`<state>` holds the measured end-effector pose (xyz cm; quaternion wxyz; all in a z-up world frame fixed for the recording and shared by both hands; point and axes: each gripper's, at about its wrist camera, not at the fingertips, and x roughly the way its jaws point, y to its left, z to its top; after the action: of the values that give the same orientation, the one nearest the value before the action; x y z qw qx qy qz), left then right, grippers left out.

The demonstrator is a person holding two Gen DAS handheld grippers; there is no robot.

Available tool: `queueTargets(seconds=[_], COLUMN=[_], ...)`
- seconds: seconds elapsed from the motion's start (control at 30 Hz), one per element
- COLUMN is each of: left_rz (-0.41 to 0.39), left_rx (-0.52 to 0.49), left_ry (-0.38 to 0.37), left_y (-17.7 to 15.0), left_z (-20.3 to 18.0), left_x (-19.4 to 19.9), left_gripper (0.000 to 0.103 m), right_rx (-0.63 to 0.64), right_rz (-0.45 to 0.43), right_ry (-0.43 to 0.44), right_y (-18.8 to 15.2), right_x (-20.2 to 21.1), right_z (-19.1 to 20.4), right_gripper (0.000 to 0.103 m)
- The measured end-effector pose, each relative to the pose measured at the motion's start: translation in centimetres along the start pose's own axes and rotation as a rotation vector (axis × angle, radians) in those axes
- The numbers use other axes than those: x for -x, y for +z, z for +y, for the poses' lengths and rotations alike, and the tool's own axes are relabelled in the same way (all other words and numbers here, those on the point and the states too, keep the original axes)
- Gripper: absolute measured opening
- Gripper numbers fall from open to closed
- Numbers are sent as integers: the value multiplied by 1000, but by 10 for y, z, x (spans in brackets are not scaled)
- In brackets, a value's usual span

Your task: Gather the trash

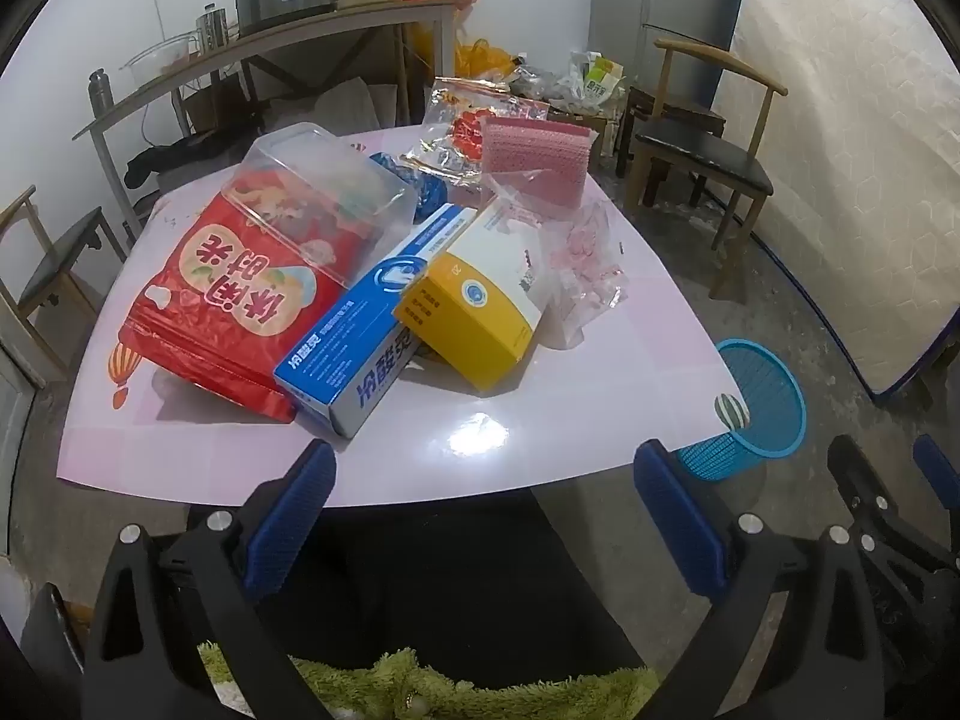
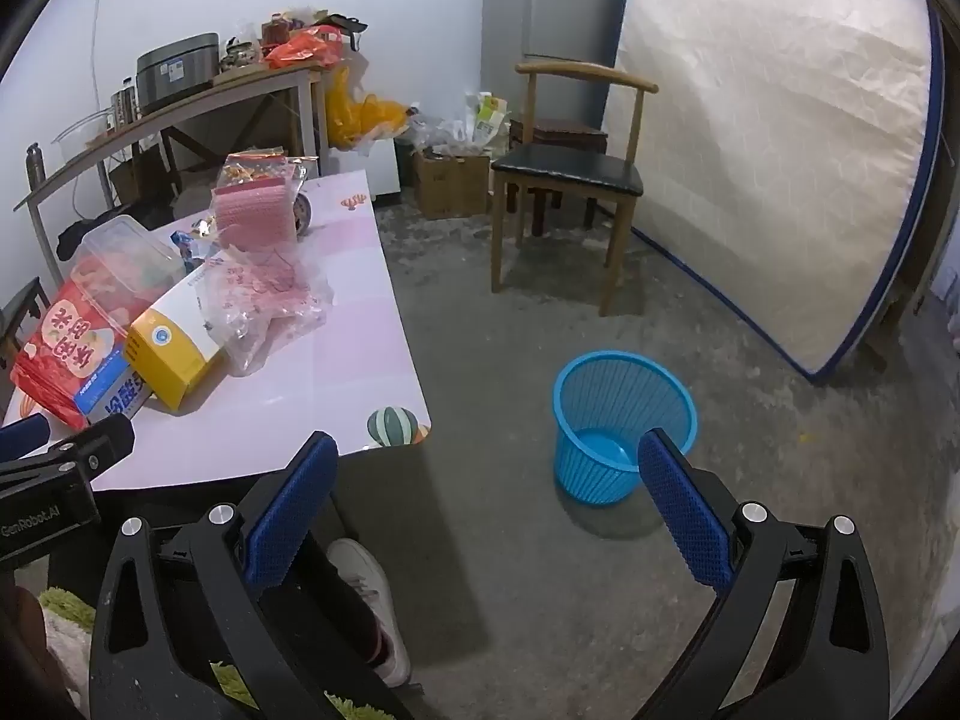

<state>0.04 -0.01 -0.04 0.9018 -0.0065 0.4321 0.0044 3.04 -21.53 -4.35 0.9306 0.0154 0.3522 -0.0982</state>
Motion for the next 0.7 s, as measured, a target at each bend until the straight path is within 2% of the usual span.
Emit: queueTargets(seconds=[0.7], left_rz=[-27], left_rx=[23], left_ry=[-2], left_y=[1], left_z=[7], left_x=[1], left_gripper=[97], right_rx=[11], right_rz=[1], right_ry=[6], right_y=[1], right_x=[-3], right_z=[8], right_gripper=[96])
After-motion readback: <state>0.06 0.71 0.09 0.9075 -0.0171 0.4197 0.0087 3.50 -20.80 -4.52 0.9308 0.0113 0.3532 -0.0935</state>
